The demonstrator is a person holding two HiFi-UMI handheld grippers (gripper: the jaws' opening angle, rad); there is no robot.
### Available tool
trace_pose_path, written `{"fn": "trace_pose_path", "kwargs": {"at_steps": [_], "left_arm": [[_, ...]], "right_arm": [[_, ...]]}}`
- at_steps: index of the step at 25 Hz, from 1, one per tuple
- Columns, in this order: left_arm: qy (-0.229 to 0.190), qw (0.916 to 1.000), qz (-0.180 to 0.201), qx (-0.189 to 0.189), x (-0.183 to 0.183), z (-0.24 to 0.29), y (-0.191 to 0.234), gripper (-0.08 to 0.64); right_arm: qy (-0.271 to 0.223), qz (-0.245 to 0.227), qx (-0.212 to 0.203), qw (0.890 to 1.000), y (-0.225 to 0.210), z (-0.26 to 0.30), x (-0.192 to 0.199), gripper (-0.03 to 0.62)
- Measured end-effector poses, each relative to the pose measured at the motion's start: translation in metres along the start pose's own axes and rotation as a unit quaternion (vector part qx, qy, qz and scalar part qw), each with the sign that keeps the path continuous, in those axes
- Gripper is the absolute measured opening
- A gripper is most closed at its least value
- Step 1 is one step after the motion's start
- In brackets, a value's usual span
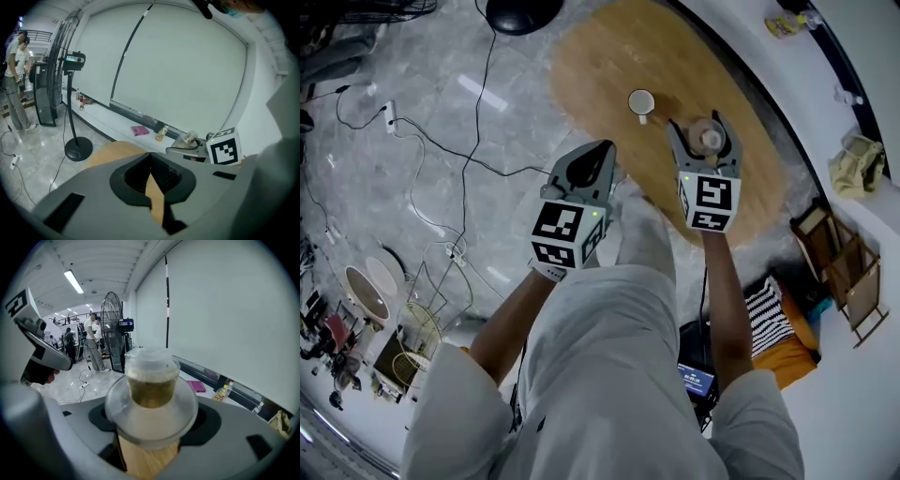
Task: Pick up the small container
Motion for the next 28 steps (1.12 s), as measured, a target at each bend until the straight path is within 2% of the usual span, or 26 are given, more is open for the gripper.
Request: {"fn": "trace_pose_path", "kwargs": {"at_steps": [18, 28], "left_arm": [[-0.058, 0.9979, -0.014, -0.024, -0.039, -0.059, -0.002, 0.018], [-0.079, 0.9966, 0.017, -0.016, -0.06, -0.081, 0.001, 0.018]], "right_arm": [[-0.021, -0.006, -0.003, 1.0, 0.006, -0.068, -0.082, 0.341], [-0.029, -0.011, -0.008, 0.999, 0.011, -0.107, -0.103, 0.341]]}}
Point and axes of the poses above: the fingertips, and each gripper's own axes: z forward along the fingers, y to its left, x out of its underside, the point moved 10 cm from there along -z, backward along the fingers, and after that the axes turned 3 degrees about x, right-handed, at the moved point
